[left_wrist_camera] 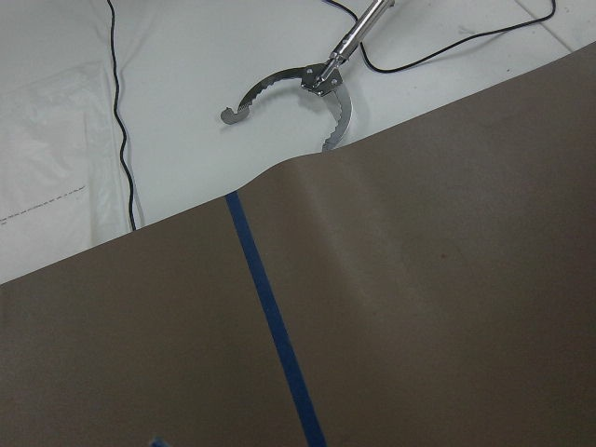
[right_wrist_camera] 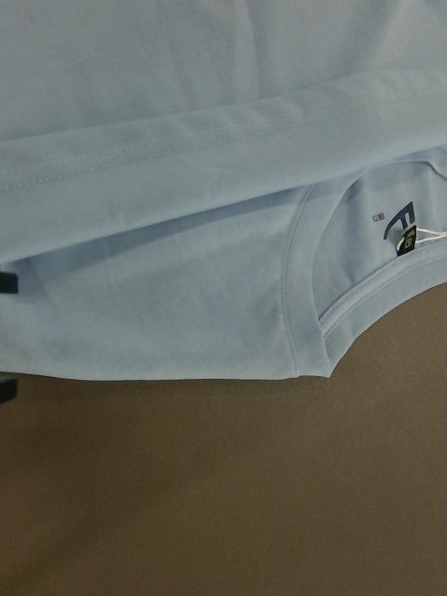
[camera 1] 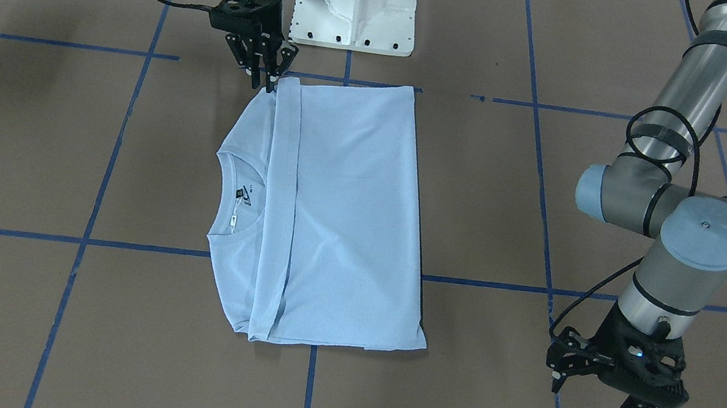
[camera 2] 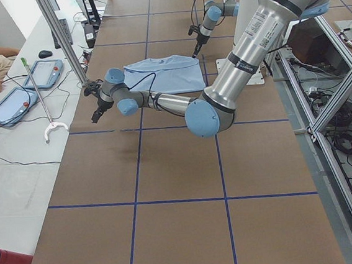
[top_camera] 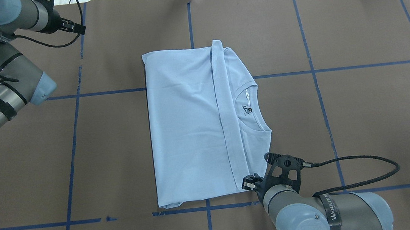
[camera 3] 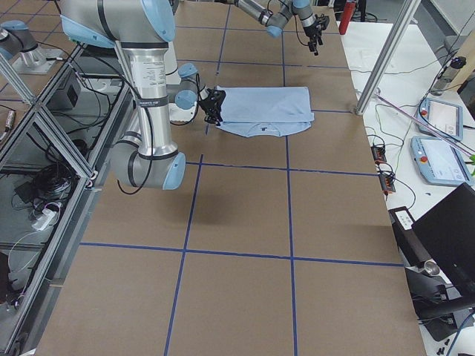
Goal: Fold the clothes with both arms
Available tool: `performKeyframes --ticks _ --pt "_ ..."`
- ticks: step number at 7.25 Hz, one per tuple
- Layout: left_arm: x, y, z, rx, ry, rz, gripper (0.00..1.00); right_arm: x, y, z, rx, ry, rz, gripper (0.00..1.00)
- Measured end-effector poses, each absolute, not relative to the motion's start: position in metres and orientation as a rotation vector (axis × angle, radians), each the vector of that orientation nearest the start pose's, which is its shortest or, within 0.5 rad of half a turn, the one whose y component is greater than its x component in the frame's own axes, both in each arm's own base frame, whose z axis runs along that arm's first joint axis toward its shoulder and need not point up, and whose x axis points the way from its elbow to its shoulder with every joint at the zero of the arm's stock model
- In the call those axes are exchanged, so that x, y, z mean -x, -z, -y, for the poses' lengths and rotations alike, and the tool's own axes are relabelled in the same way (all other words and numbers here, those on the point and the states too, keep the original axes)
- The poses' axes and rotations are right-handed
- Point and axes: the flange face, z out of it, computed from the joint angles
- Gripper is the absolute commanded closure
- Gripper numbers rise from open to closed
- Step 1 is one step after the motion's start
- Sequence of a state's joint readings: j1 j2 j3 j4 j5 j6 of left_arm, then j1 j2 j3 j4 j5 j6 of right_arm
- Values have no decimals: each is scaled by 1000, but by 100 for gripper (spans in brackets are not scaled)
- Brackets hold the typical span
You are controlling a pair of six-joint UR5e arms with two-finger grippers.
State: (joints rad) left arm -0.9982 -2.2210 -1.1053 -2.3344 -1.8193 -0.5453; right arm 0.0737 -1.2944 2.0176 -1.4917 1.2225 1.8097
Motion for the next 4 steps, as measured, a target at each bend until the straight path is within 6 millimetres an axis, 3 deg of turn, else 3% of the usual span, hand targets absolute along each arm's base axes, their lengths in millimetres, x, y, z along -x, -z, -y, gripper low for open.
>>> performKeyframes --ticks 2,4 --pt "-331 -403 711 -679 -139 -701 0 525 -296 207 -302 -297 823 0" --pt "-331 -404 709 -678 -137 -702 0 528 -294 200 -373 -94 793 24"
